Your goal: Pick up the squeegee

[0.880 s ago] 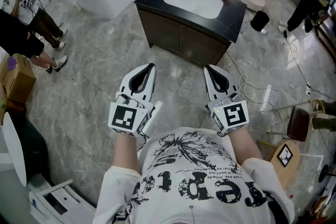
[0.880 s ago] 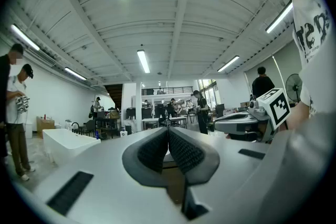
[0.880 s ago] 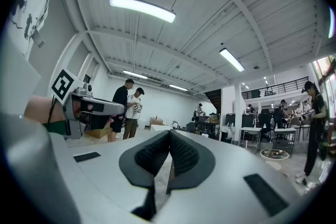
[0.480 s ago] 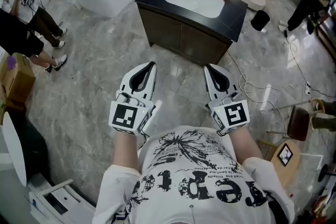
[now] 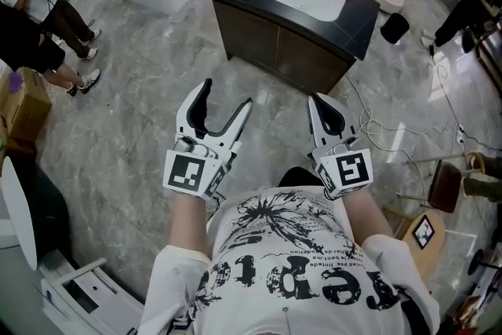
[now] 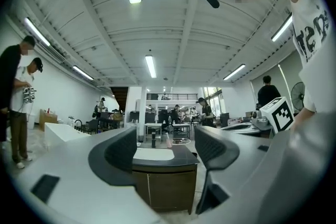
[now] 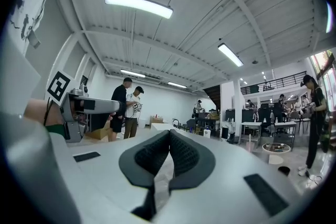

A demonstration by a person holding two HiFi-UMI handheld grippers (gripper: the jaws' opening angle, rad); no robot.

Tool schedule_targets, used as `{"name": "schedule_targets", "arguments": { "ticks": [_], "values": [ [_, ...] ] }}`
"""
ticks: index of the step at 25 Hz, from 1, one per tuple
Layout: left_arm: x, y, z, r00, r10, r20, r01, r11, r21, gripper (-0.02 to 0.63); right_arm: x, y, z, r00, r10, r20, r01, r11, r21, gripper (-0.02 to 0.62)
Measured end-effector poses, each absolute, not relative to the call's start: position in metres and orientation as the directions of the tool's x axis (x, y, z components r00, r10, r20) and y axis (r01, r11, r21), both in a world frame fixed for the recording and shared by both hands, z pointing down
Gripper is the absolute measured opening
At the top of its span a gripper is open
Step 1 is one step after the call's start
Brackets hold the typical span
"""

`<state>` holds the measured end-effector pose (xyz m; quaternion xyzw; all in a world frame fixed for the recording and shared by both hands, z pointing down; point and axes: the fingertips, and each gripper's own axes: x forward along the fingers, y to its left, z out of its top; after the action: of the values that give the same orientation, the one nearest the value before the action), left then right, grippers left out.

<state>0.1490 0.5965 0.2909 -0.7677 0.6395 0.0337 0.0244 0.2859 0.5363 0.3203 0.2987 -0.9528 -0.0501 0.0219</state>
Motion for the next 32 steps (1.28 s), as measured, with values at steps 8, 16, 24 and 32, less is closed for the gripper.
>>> {"name": "schedule_targets", "arguments": {
  "ticks": [8,16,24,32],
  "values": [
    [0.109,0.565,0.306,0.099,-0.994,-0.040,-0.995,-0.100,0.031,0.337,0.250,0.495,0.336,-0.851,-0.523,0.045,-0.517,0.851,0.094,0.015],
    [0.065,0.463,0.321,0.019,-1.000,0.013,-1.000,-0.019,0.023,0.337,0.198,0.378,0.346,-0.881,-0.472,0.044,-0.470,0.882,0.047,0.015],
    [0.009,0.304,0.311,-0.044,-0.998,0.044,-0.999,0.045,0.024,0.337,0.142,0.202,0.331,-0.888,-0.459,0.023,-0.459,0.888,0.017,0.015],
    [-0.019,0.166,0.321,-0.048,-0.996,0.069,-0.998,0.050,0.034,0.337,0.116,0.064,0.334,-0.879,-0.474,0.044,-0.473,0.881,0.029,0.014]
  ]
}}
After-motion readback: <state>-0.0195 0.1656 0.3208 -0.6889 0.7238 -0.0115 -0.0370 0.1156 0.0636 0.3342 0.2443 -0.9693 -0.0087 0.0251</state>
